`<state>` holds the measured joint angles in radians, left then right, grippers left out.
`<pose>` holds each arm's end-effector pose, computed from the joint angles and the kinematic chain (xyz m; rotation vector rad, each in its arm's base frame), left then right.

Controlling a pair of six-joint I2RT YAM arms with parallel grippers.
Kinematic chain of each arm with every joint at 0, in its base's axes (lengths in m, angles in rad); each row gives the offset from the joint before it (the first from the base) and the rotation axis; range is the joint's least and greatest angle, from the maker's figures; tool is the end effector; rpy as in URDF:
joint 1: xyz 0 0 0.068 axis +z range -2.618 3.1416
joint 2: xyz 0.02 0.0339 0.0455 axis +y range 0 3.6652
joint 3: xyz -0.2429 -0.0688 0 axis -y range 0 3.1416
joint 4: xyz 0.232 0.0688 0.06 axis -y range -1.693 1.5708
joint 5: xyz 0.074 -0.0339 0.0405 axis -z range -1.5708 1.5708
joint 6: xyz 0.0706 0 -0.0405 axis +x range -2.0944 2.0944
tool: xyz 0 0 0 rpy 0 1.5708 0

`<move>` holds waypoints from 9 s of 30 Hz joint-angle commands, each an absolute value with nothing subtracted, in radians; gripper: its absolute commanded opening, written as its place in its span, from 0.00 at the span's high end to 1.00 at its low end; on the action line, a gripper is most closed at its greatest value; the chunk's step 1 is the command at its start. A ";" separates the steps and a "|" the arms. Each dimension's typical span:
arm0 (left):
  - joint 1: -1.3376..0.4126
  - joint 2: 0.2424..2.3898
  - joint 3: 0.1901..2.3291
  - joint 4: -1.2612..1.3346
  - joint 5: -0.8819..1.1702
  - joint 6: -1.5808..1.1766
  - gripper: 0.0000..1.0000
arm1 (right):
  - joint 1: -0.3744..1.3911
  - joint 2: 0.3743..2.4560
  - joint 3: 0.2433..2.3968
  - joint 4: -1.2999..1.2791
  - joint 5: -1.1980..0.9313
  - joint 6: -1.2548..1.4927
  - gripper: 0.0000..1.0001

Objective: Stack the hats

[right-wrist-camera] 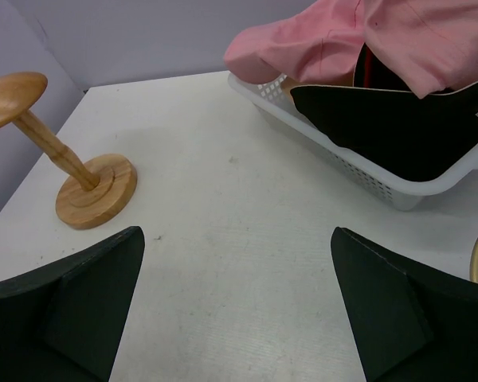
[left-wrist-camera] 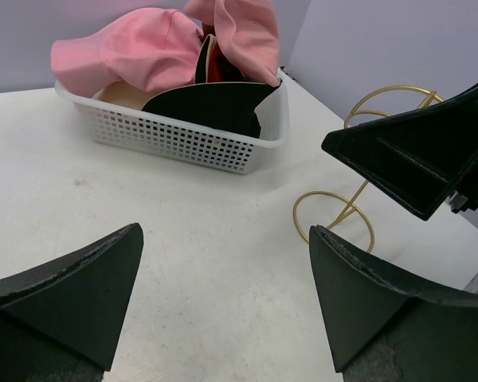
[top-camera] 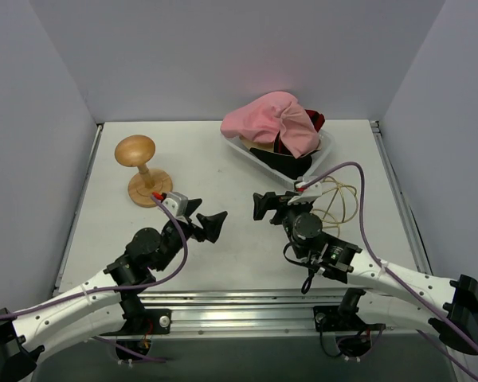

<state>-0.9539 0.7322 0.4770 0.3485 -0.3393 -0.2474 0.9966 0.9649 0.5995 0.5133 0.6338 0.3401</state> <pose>0.1458 -0.1650 0.2885 0.2540 1.5036 -0.7182 0.1705 0.1866 0.3056 0.0523 1.4830 0.6400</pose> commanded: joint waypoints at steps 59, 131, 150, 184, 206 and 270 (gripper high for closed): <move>-0.957 0.712 0.446 0.410 -0.456 -0.210 0.06 | 0.428 1.762 1.529 0.138 0.410 0.094 0.76; -0.861 0.851 0.778 0.129 0.229 -0.713 0.03 | 0.618 0.778 1.025 0.086 -0.454 0.330 1.00; -0.861 0.874 0.617 0.422 0.331 -0.767 0.04 | 0.629 0.767 1.037 0.135 -0.437 0.388 1.00; -0.864 0.968 0.696 0.337 0.192 -0.474 0.29 | 0.658 0.810 1.017 0.176 -0.463 0.454 1.00; -0.858 0.940 0.840 0.100 -0.207 -0.453 0.98 | 0.667 0.987 1.073 0.187 -0.360 0.365 1.00; -0.172 1.069 0.781 0.673 0.842 -1.279 0.16 | 0.653 1.387 1.473 0.591 -0.769 0.302 1.00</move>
<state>-0.1394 1.0542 0.7765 0.5331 0.8486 -1.2175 0.6407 1.3979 1.4342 0.4904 -0.7666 0.2886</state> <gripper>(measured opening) 0.836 0.005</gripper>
